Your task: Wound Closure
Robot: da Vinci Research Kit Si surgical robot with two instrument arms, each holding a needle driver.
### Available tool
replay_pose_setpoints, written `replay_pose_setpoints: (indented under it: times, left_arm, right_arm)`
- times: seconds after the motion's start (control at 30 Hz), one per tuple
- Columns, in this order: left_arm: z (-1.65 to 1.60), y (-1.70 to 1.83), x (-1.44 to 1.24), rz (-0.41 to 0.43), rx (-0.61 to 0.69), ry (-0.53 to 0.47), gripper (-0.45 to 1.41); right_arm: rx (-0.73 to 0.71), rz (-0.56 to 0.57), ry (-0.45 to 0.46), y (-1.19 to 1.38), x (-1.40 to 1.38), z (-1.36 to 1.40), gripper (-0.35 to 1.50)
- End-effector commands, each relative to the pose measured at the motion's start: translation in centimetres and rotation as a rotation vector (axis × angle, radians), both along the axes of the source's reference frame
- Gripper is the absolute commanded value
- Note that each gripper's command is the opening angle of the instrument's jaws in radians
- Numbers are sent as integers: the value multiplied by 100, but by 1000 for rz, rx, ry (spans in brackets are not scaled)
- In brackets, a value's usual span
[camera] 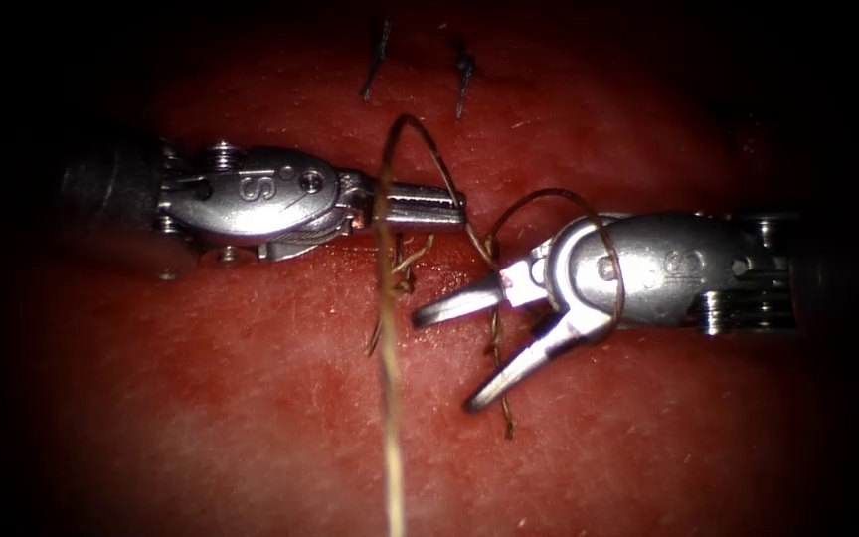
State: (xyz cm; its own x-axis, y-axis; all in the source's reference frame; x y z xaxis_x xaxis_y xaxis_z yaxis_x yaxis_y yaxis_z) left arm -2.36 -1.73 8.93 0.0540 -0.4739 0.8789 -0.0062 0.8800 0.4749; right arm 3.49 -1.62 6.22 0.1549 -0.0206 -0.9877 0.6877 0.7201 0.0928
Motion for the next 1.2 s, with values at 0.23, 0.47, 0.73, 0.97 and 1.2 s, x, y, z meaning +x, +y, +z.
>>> replay_pose_setpoints:
  times: [0.23,0.47,0.73,0.97,1.2]
  left_arm:
    - [0,-10,4,10,0,-6,-45]
    - [-1,-12,6,12,0,-7,-45]
    - [0,-13,5,9,11,-8,-45]
    - [1,-15,5,10,15,-7,-45]
    - [1,-16,6,7,13,-12,-45]
  right_arm:
    - [-107,-106,-90,-9,-7,1,123]
    - [-257,-183,-152,-18,-9,11,121]
    - [-386,-248,-209,-31,-4,27,111]
    - [-423,-276,-213,-48,3,25,106]
    - [-443,-286,-196,-56,10,19,91]
